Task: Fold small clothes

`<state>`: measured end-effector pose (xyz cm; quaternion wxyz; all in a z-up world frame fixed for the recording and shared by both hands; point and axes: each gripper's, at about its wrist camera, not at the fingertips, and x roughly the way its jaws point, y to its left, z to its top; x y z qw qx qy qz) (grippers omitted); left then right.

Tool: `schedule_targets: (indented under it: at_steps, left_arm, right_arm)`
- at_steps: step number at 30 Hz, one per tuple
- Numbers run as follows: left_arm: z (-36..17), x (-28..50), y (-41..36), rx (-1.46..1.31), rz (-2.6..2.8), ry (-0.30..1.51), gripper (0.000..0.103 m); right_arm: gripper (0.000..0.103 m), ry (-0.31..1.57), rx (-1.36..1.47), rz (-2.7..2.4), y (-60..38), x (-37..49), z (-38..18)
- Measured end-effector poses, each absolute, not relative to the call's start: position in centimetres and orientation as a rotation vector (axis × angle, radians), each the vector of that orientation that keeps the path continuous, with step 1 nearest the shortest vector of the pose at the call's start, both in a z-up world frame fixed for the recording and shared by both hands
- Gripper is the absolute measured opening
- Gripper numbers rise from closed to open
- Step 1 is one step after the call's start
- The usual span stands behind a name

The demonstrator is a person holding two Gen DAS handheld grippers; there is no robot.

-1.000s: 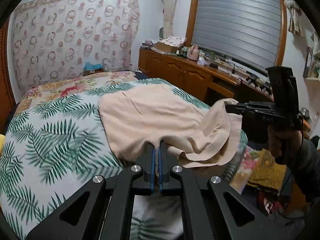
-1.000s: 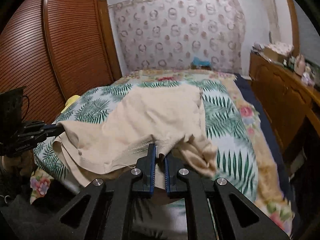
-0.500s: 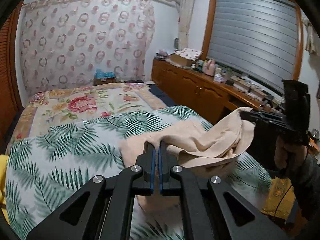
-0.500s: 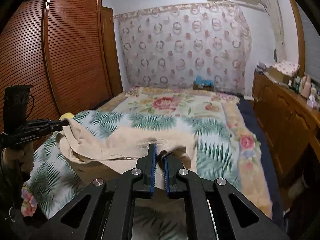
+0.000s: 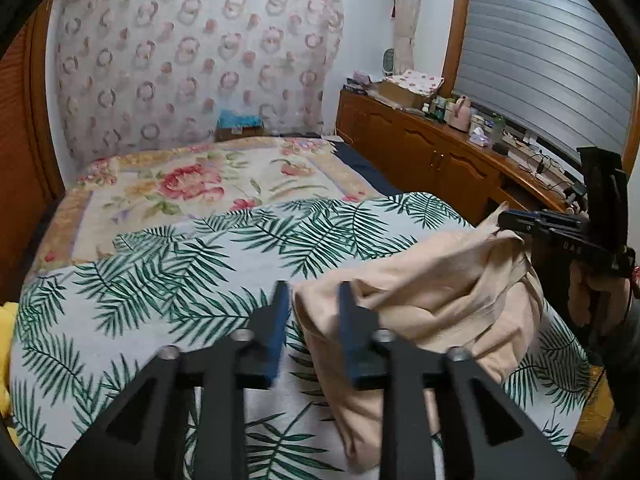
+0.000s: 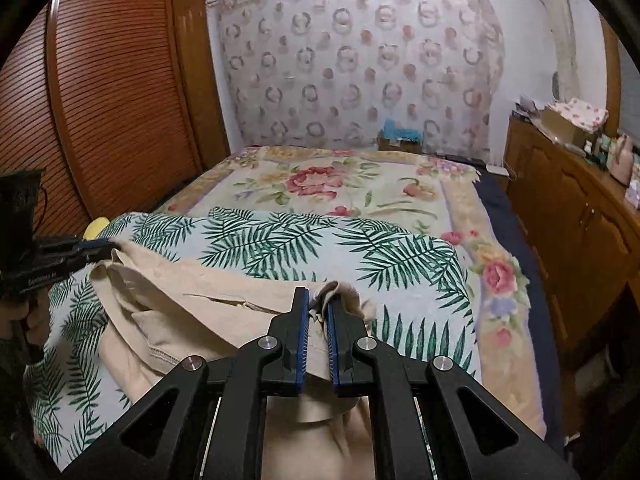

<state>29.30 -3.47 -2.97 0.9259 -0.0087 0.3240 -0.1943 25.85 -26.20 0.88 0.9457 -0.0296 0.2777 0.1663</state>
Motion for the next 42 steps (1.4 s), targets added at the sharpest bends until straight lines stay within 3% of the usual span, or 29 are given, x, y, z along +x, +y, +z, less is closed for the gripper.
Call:
schedule_targets:
  at_steps: [1,3,4,5,17,28,29,30,31,34,39,42]
  left_arm:
    - [-2.8,29.0,-3.2,-0.025,-0.411,0.657,0.046]
    - [-2.6,28.6,-2.8,-0.036,-0.428,0.657,0.061]
    - [-2.7,28.2,-2.6,-0.04,-0.44,0.66,0.077]
    - [-2.7,27.9,-2.4,-0.042,-0.446,0.66,0.081]
    - [-6.9,28.6,-4.1,0.056,-0.43,0.817,0.082]
    - [-6.1,33.6,-5.8,0.131,-0.372,0.775,0.082]
    - [-6.0,34.1,-5.6,0.121,-0.36,0.772,0.082]
    - [-6.0,34.6,-5.4,0.114,-0.349,0.767,0.082]
    - [-6.0,35.0,-5.3,0.117,-0.334,0.76,0.082]
    - [-6.2,36.0,-4.9,0.138,-0.285,0.747,0.082]
    - [-6.9,37.1,-3.7,0.128,-0.214,0.767,0.082]
    - [-6.9,36.6,-3.2,0.104,-0.222,0.768,0.082]
  right_arm:
    - [0.022,0.558,-0.066,0.314,-26.3,25.6,1.1]
    - [0.042,0.536,-0.063,0.302,-26.7,25.2,1.6]
    - [0.047,0.527,-0.056,0.304,-26.8,24.7,1.7]
    - [0.053,0.519,-0.054,0.306,-26.8,24.2,1.9]
    - [0.056,0.64,-0.202,0.371,-24.9,21.7,-1.5]
    - [0.056,0.64,-0.216,0.403,-25.5,26.8,-0.4]
    - [0.049,0.638,-0.198,0.412,-25.8,27.4,-0.3]
    - [0.022,0.644,-0.173,0.444,-26.1,28.0,-0.4]
    - [0.015,0.654,-0.149,0.481,-26.3,28.6,-0.5]
    - [0.008,0.641,-0.101,0.5,-27.4,29.7,-0.2]
    - [0.009,0.645,-0.007,0.371,-29.8,31.4,0.1]
    - [0.029,0.631,-0.046,0.395,-29.6,31.1,0.3]
